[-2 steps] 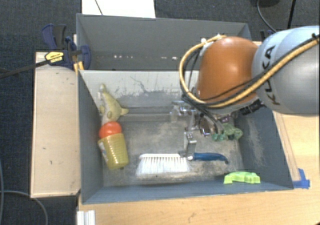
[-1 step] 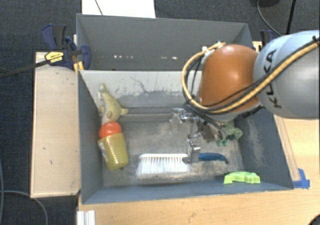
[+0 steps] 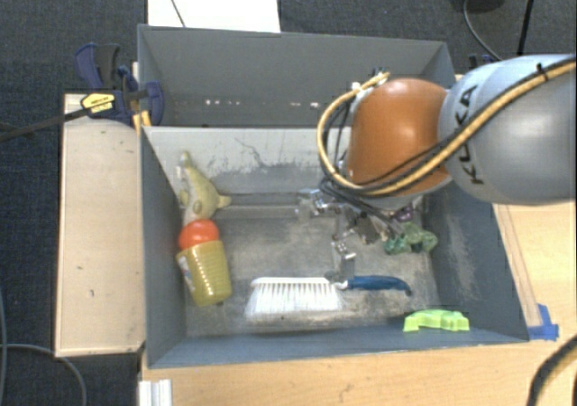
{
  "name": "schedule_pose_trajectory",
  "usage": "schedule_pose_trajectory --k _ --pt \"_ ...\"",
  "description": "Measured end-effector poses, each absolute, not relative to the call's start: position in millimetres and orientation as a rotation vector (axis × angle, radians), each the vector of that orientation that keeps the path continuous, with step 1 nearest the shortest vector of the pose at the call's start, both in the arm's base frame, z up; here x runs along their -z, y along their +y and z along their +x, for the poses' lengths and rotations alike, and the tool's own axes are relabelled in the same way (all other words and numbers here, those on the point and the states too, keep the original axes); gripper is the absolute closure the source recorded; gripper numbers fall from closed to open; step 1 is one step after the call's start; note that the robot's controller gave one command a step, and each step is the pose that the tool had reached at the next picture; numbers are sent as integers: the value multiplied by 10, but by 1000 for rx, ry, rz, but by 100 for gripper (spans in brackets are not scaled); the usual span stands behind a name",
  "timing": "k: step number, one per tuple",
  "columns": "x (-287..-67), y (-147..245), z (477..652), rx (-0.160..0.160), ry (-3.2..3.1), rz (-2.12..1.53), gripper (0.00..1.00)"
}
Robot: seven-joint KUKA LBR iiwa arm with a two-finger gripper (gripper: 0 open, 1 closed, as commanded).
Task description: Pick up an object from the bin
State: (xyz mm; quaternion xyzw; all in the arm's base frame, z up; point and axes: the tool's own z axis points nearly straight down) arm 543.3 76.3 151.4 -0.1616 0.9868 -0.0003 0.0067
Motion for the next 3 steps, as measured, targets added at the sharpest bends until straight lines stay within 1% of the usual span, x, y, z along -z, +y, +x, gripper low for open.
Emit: schedule_pose_trajectory --k 1,2,3 --pt "-1399 452 5007 -4 3085 -640 0" --pt "-1581 356 4751 1 3073 -649 0" --pt "-1227 23 4924 0 3005 -911 0"
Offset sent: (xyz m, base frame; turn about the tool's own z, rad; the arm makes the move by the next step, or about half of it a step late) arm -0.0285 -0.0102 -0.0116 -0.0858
